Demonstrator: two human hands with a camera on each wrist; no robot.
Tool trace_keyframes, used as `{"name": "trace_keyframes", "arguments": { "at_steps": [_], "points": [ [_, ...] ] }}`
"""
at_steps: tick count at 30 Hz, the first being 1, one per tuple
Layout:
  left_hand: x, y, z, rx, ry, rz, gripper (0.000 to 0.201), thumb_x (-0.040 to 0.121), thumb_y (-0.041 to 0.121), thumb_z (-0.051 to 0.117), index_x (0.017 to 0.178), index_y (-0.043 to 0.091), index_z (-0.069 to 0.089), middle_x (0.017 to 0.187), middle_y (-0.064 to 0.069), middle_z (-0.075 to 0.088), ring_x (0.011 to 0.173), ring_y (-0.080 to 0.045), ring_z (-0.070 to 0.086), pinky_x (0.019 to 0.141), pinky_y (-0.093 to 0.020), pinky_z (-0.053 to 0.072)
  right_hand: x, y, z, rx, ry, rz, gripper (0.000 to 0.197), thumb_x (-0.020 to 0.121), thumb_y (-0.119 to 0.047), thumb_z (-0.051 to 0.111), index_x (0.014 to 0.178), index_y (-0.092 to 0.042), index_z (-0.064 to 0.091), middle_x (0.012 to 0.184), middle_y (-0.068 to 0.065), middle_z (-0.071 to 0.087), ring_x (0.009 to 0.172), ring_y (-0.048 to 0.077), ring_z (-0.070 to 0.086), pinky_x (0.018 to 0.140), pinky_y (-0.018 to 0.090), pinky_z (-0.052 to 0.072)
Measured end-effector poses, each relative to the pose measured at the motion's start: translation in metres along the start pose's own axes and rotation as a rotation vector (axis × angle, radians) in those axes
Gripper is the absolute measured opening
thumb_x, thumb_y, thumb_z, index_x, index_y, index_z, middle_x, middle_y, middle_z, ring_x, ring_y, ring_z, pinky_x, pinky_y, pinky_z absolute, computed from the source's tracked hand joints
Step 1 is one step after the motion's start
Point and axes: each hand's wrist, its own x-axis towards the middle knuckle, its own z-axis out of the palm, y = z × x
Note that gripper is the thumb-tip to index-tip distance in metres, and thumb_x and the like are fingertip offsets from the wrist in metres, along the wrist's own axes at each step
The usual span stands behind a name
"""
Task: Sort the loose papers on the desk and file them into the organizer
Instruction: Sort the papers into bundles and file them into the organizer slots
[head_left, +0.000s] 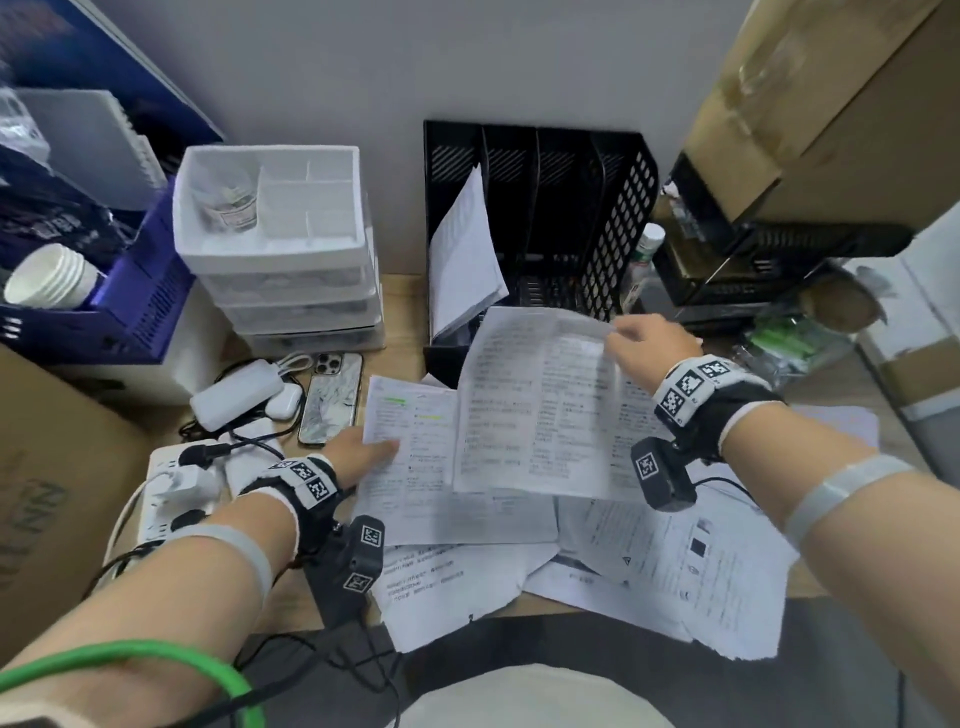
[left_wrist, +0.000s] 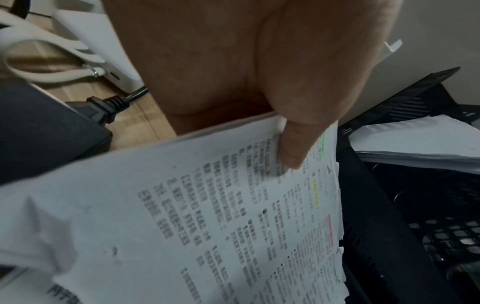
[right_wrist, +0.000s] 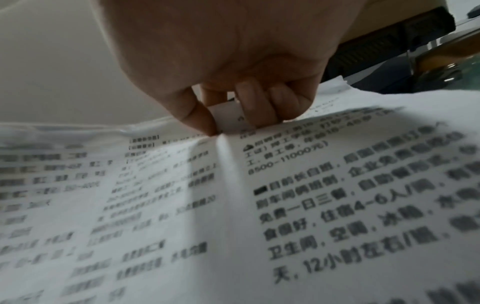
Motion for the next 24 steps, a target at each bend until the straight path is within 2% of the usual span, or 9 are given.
{"name": "trace_keyframes", "arguments": {
  "at_steps": [3, 7, 10, 12, 16, 19, 21, 22, 24],
  "points": [
    [0.007, -0.006, -0.001, -0.056, -0.051, -0.047, 0.05, 0.086, 0.056, 0.063, 0.116, 0.016, 0.069, 0.121, -0.012, 0.072, 0.111, -0.034, 0.068, 0.105, -0.053, 0.048, -0.003, -0.012, 0.031, -0.045, -0.137, -0.017, 0.029, 0.092, -0.028, 0.046, 0.112, -0.02, 0.065, 0.111, 0.007, 0.069, 0.101, 0.032, 0.064, 0.079, 0.034, 0.05],
    [0.006, -0.01, 0.005, -0.257, -0.091, -0.165, 0.073, 0.076, 0.078, 0.055, 0.114, 0.019, 0.073, 0.117, -0.01, 0.074, 0.112, -0.034, 0.068, 0.105, -0.055, 0.047, -0.003, -0.033, 0.082, -0.123, -0.299, -0.056, 0.02, 0.092, -0.023, 0.042, 0.079, -0.021, 0.056, 0.093, 0.008, 0.067, 0.086, 0.032, 0.064, 0.071, 0.034, 0.05],
    [0.0, -0.009, 0.01, -0.325, -0.083, -0.195, 0.068, 0.077, 0.079, 0.052, 0.11, 0.023, 0.073, 0.114, -0.003, 0.075, 0.109, -0.027, 0.069, 0.104, -0.047, 0.048, -0.005, -0.044, 0.114, -0.167, -0.314, -0.021, 0.023, 0.092, -0.018, 0.043, 0.096, -0.023, 0.065, 0.099, 0.01, 0.068, 0.084, 0.033, 0.064, 0.074, 0.034, 0.052],
    [-0.002, -0.013, 0.01, -0.252, -0.099, -0.142, 0.074, 0.065, 0.08, 0.067, 0.117, 0.027, 0.07, 0.118, 0.001, 0.074, 0.111, -0.023, 0.069, 0.104, -0.048, 0.048, -0.006, -0.048, 0.131, -0.171, -0.32, -0.019, 0.03, 0.093, -0.02, 0.042, 0.112, -0.024, 0.065, 0.107, 0.011, 0.069, 0.087, 0.033, 0.066, 0.079, 0.037, 0.055],
    [0.001, -0.022, 0.012, -0.054, -0.037, -0.013, 0.042, 0.082, 0.04, 0.077, 0.117, 0.017, 0.07, 0.115, -0.005, 0.075, 0.106, -0.026, 0.071, 0.099, -0.049, 0.053, -0.003, -0.05, 0.147, -0.091, -0.409, -0.026, 0.04, 0.092, -0.021, 0.041, 0.128, -0.029, 0.058, 0.116, 0.008, 0.069, 0.082, 0.028, 0.072, 0.082, 0.036, 0.058],
    [-0.003, -0.015, 0.019, 0.2, 0.011, 0.046, 0.022, 0.096, 0.023, 0.063, 0.111, 0.009, 0.07, 0.097, -0.002, 0.07, 0.09, -0.021, 0.066, 0.078, -0.028, 0.051, 0.006, -0.05, 0.142, -0.165, -0.402, -0.036, 0.03, 0.089, -0.02, 0.048, 0.115, -0.03, 0.06, 0.112, 0.004, 0.068, 0.095, 0.025, 0.067, 0.083, 0.033, 0.053],
    [-0.004, -0.013, 0.022, 0.407, 0.03, 0.084, 0.021, 0.098, 0.017, 0.057, 0.113, 0.006, 0.068, 0.094, -0.006, 0.067, 0.082, -0.022, 0.062, 0.07, -0.025, 0.044, 0.012, -0.049, 0.142, -0.162, -0.359, -0.056, 0.029, 0.088, -0.019, 0.052, 0.115, -0.028, 0.06, 0.12, 0.002, 0.064, 0.106, 0.024, 0.062, 0.087, 0.034, 0.05],
    [-0.004, -0.013, 0.024, 0.487, 0.027, 0.1, 0.022, 0.098, 0.012, 0.056, 0.116, 0.005, 0.066, 0.101, -0.013, 0.068, 0.088, -0.026, 0.064, 0.072, -0.026, 0.045, 0.014, -0.05, 0.143, -0.115, -0.349, -0.073, 0.032, 0.088, -0.018, 0.053, 0.119, -0.026, 0.06, 0.124, 0.002, 0.062, 0.11, 0.024, 0.06, 0.092, 0.036, 0.05],
    [-0.002, -0.017, 0.026, 0.574, -0.005, 0.151, 0.04, 0.093, -0.002, 0.055, 0.133, 0.006, 0.059, 0.141, -0.021, 0.054, 0.126, -0.03, 0.056, 0.099, -0.029, 0.042, 0.014, -0.055, 0.148, 0.002, -0.334, -0.129, 0.037, 0.089, -0.016, 0.054, 0.124, -0.024, 0.06, 0.128, 0.001, 0.062, 0.115, 0.024, 0.06, 0.1, 0.038, 0.049]
  ]
}}
